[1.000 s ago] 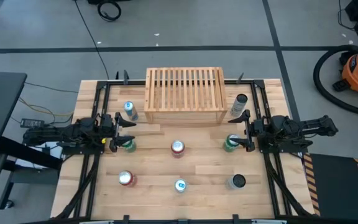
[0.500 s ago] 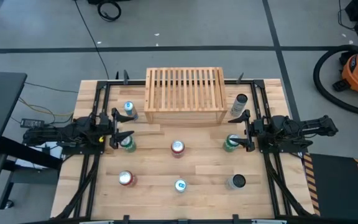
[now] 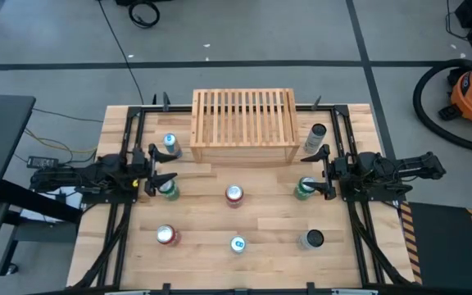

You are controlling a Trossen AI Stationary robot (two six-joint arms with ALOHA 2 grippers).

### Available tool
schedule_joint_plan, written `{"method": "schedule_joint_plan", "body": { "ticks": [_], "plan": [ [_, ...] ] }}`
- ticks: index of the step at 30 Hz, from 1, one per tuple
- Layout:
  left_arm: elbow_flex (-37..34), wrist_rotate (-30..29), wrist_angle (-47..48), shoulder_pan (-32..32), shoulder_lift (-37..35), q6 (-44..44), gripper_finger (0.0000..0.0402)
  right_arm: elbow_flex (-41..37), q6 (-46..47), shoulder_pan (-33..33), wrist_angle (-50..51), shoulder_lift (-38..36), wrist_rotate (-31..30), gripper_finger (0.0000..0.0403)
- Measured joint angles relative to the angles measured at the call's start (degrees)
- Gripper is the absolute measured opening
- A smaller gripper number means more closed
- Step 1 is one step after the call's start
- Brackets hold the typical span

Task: Place canned beverage on shelf
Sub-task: Put the top blue soda can on the shelf

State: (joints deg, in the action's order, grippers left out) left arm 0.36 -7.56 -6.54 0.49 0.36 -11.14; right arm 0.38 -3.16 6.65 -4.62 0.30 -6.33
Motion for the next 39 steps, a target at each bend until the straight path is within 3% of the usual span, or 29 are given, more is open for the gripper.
{"method": "schedule_joint_plan", "body": {
  "ticks": [15,21,27,39],
  "plan": [
    [0.1,2.5,0.5,0.0,0.0,-0.3,0.0316,0.0,-6.3,0.0,-3.0,0.0,-3.1,0.0387],
    [4.7,3.3,4.8,0.0,2.6,-0.6,0.0316,0.0,-5.4,0.0,-5.3,0.0,-3.0,0.0387],
    [10.6,3.3,5.1,0.0,11.4,-0.2,0.0315,0.0,-1.7,-0.1,-8.4,0.1,-3.0,0.0387],
    [26.6,3.3,3.6,0.0,38.9,3.1,0.0316,0.0,4.5,-0.1,-16.6,0.1,-5.6,0.0387]
  ]
}}
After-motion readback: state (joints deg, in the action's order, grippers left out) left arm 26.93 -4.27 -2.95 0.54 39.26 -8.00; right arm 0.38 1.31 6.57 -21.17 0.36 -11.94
